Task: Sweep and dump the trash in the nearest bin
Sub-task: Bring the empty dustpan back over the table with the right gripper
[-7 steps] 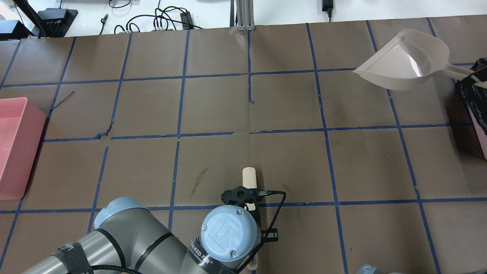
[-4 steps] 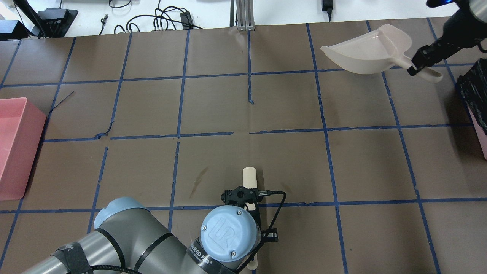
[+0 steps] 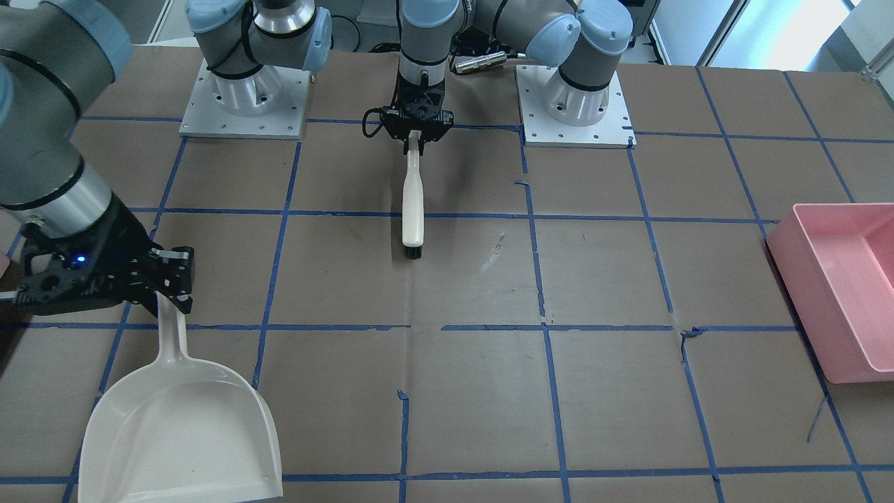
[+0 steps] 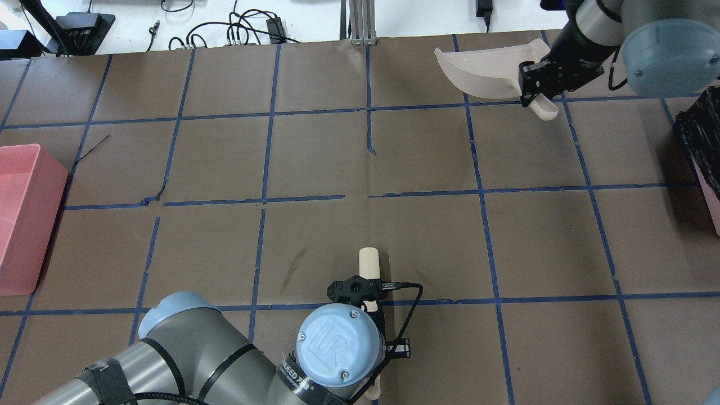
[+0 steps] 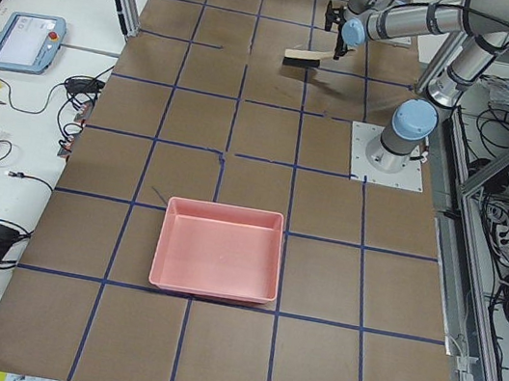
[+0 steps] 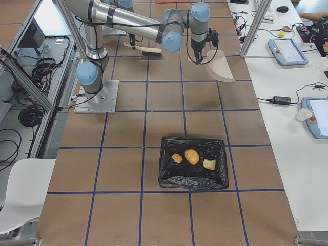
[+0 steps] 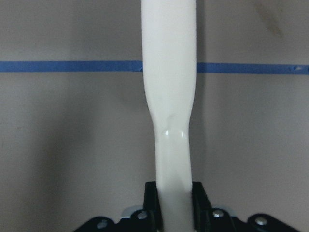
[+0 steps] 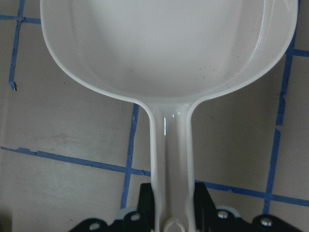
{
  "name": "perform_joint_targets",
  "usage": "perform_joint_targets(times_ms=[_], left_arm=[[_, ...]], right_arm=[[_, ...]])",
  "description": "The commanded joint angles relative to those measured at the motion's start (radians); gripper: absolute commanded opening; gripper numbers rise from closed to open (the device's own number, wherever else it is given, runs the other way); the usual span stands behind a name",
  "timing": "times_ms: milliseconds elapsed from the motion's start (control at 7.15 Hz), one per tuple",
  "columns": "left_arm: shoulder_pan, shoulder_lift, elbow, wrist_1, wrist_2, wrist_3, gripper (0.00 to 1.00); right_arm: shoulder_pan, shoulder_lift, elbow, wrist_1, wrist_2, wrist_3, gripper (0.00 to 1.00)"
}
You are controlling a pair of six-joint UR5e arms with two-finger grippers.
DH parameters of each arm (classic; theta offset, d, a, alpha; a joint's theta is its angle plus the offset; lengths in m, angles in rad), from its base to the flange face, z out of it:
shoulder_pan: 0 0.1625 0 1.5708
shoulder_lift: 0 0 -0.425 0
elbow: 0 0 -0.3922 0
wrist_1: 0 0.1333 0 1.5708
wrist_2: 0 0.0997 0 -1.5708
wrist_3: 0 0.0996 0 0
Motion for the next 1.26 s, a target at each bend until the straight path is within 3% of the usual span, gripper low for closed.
perform_joint_targets(times_ms=[0, 280, 419, 979, 1119], left_arm=[[0.000, 0.000, 0.001, 0.000, 0.001, 0.003, 0.31], [0.002, 0.000, 0.001, 0.002, 0.001, 0.005, 0.36], [0.003, 0.000, 0.001, 0.000, 0.001, 0.009, 0.58], [0.008, 0.005, 0.009, 0.003, 0.001, 0.012, 0.81], [0.011, 0.009, 0.032, -0.001, 0.003, 0.014, 0.95]], right_arm=[[0.091, 0.009, 0.087, -0.165, -0.037, 0.116, 0.00], [0.161, 0.023, 0.113, -0.229, -0.046, 0.175, 0.00], [0.165, 0.024, 0.115, -0.227, -0.078, 0.175, 0.00], [0.220, 0.044, 0.113, -0.252, -0.089, 0.207, 0.00], [0.235, 0.047, 0.110, -0.255, -0.089, 0.225, 0.00]])
